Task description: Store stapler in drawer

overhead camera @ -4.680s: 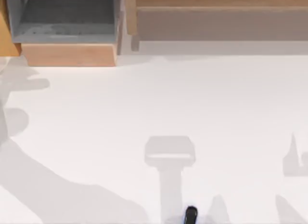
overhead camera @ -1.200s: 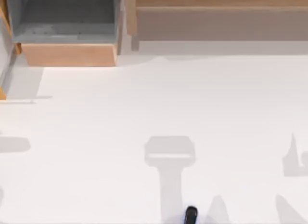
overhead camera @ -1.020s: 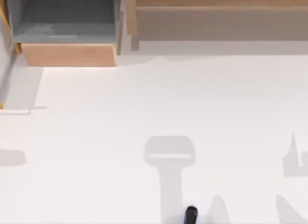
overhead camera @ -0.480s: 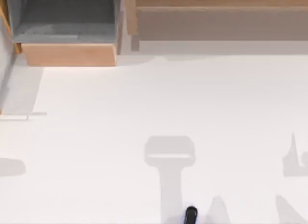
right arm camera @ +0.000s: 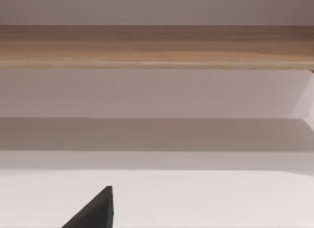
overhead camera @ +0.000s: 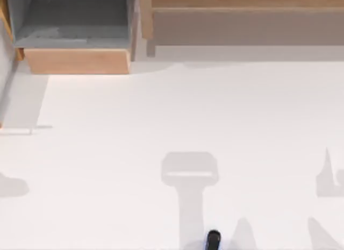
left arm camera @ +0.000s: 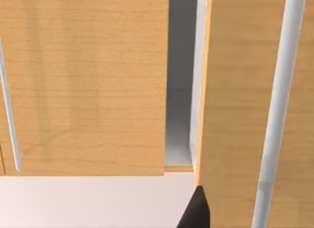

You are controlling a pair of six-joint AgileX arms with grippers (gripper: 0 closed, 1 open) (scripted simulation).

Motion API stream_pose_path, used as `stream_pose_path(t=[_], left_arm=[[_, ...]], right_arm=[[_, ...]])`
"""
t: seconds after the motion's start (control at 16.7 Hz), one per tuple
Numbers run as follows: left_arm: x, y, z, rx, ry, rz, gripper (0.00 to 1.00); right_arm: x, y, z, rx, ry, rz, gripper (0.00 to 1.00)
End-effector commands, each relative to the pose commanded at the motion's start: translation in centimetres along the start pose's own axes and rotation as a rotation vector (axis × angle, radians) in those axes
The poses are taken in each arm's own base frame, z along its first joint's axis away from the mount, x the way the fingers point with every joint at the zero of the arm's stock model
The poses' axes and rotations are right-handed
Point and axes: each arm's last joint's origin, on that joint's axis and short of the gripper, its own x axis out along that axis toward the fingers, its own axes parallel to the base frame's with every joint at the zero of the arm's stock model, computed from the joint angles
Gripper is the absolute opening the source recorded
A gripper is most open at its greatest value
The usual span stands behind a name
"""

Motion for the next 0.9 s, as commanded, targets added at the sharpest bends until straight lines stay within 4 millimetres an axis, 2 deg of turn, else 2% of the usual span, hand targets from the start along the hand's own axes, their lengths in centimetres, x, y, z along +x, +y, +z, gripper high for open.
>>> stream_pose_path(t=[0.18,0.24,0.72,0.9], left_arm=[[0.00,0.00,0.00,0.000,0.000,0.000,0.98],[0.00,0.00,0.00,0.000,0.000,0.000,1.00],[0.05,0.01,0.01,0.001,-0.001,0.001,1.00],[-0.82,0.01,-0.04,0.002,0.000,0.002,1.00]], right_arm=[[0.00,0.00,0.00,0.000,0.000,0.000,1.00],[0.00,0.00,0.00,0.000,0.000,0.000,1.00],[0.00,0.00,0.00,0.000,0.000,0.000,1.00],[0.00,0.00,0.00,0.000,0.000,0.000,1.00]])
